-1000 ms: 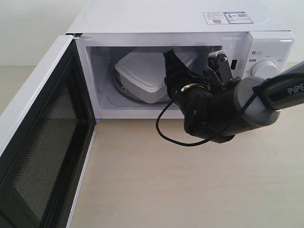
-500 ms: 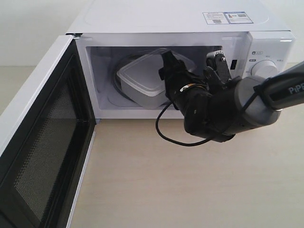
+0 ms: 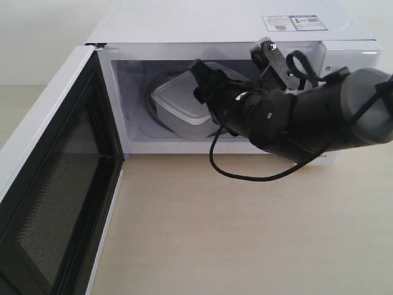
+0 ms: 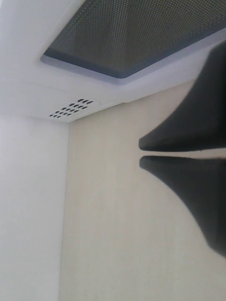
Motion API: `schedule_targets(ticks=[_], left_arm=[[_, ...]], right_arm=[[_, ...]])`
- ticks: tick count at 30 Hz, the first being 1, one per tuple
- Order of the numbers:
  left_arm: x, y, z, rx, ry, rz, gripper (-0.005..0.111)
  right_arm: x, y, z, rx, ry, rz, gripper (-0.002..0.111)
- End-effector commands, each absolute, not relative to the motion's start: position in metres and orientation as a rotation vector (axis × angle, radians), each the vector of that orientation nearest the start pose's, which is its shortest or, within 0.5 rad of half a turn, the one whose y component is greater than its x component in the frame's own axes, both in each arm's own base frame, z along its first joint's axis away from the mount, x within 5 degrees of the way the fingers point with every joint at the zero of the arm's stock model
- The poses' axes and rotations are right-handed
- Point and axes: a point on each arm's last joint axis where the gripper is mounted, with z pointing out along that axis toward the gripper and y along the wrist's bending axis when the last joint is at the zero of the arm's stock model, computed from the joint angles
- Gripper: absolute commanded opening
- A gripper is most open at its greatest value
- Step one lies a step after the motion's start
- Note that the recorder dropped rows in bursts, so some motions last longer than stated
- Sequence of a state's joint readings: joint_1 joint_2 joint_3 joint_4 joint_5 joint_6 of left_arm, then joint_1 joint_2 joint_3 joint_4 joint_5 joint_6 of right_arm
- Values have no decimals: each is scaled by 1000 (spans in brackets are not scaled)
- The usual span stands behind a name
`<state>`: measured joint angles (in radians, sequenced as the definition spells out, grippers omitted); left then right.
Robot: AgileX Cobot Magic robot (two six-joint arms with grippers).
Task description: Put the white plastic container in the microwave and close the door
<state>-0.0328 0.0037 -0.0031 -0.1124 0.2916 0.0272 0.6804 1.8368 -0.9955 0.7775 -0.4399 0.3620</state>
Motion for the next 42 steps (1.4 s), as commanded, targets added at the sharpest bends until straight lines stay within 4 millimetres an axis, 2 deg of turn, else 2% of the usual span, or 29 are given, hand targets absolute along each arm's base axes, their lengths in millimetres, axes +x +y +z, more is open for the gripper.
schedule_targets(ticks=[1,8,12,15,17,20,22,27,31,34,35,37,40,42], left_arm=[[54,-5,187,-29,1777,-119,4],[54,-5,187,-29,1777,-119,4],[54,-5,187,-29,1777,-119,4],[54,-5,187,-29,1777,-119,4],[54,-5,187,-29,1777,-119,4],[54,-5,187,-29,1777,-119,4],[54,-5,187,-29,1777,-119,4],[54,-5,187,-29,1777,-119,4],[54,-5,187,-29,1777,-119,4],[54,-5,187,-29,1777,-119,4],[54,-5,187,-29,1777,-119,4],[54,-5,187,-29,1777,-119,4],[54,-5,187,-29,1777,-119,4],[54,-5,187,-29,1777,-119,4]], right_arm=[[311,224,195,397,2143,753,58],[301,228,191,127,2272,682,58],[294,220,190,123,2250,651,57],[286,207,185,149,2215,602,43],[277,201,183,152,2185,576,27],[268,196,177,97,2166,536,7],[267,196,174,64,2180,524,0],[268,198,175,-29,2151,493,0],[266,201,175,-190,2130,468,0],[263,206,174,-382,2118,442,0],[260,211,175,-533,2067,422,0],[256,219,180,-688,1956,413,0],[260,222,179,-650,1907,428,0],[266,225,167,-626,1855,429,0]])
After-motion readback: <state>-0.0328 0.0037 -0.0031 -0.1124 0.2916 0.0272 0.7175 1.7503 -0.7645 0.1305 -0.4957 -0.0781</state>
